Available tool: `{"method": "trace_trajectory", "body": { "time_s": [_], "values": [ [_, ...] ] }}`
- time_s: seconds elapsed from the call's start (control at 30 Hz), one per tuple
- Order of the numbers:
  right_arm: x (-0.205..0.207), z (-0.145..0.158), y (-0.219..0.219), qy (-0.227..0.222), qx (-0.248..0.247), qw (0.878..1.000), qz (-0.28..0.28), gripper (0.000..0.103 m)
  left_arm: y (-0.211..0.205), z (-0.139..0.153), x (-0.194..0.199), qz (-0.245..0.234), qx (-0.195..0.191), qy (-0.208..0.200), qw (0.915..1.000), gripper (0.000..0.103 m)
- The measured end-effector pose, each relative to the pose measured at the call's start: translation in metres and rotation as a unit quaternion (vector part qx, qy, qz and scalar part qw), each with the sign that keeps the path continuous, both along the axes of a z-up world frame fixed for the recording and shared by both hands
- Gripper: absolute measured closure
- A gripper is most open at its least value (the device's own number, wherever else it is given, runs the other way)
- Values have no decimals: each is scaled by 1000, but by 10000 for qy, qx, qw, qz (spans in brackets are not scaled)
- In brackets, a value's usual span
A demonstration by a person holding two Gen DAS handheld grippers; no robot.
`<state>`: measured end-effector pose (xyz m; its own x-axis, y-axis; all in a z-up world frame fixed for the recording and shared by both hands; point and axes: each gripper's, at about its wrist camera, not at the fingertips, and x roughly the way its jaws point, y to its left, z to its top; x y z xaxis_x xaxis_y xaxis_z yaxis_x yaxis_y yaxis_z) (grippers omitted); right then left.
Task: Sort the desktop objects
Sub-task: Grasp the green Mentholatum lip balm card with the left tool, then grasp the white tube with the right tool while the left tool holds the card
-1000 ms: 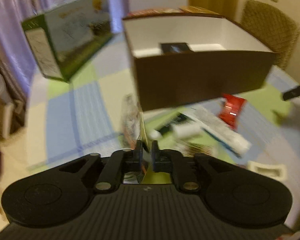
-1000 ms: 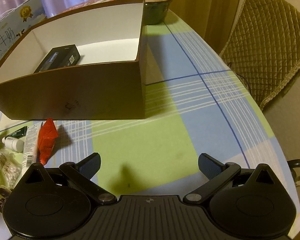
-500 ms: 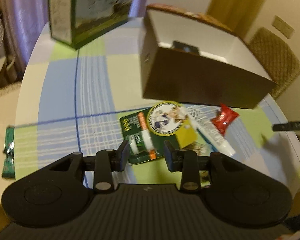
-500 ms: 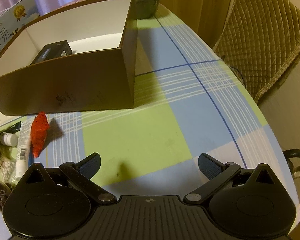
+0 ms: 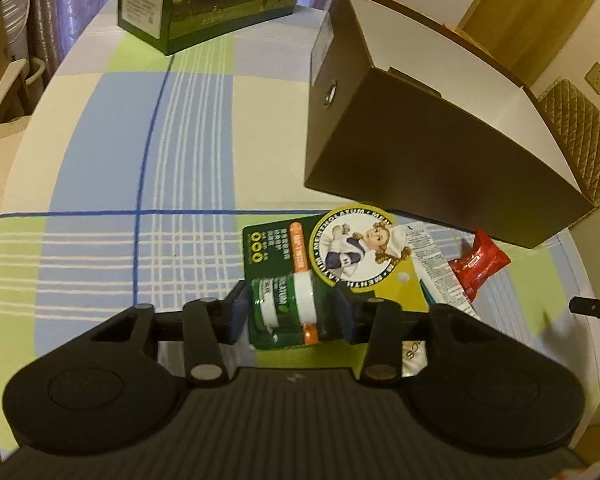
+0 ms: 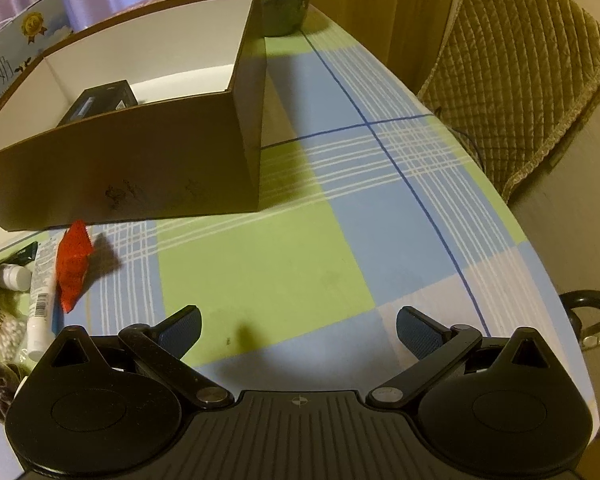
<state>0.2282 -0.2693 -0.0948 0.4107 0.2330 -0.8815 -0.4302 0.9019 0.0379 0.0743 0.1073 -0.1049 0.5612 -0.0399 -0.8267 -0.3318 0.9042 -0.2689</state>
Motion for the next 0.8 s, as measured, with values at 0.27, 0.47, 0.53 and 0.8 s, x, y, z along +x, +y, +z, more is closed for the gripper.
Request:
{"method": "trace_trajectory", "body": {
  "time_s": [0.27, 0.47, 0.53, 0.8],
  "values": [
    [-9, 5, 16, -39, 193, 9993, 313, 2, 1, 16, -9, 36, 224, -302, 9993, 75],
    [-21, 6, 46, -26, 496, 9940, 973, 2, 6, 33, -25, 234, 621, -343, 9972, 75],
    [-26, 6, 59, -34, 554, 9906, 1248, 2, 9, 35, -29, 334, 747, -300, 9962, 75],
    [-56, 0, 123, 111, 706, 9693, 2355, 31, 16, 37, -41, 571, 865, -238, 9943, 75]
  ]
}}
